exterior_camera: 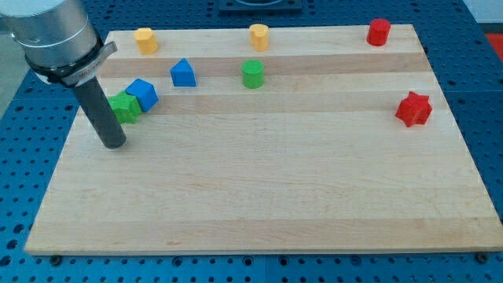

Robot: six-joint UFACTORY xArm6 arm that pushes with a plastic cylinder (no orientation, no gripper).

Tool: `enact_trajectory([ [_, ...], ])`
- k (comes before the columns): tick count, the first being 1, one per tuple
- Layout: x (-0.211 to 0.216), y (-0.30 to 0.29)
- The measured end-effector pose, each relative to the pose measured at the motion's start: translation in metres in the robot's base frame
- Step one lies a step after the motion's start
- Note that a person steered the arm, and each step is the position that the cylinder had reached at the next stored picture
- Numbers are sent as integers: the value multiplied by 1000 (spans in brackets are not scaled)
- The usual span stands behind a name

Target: Push the blue cube to the right side of the green star

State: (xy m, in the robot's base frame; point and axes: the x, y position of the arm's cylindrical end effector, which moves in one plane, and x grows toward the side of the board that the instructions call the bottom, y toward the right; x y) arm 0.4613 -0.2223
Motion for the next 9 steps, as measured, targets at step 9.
enact_trajectory([
  [9, -110, -15],
])
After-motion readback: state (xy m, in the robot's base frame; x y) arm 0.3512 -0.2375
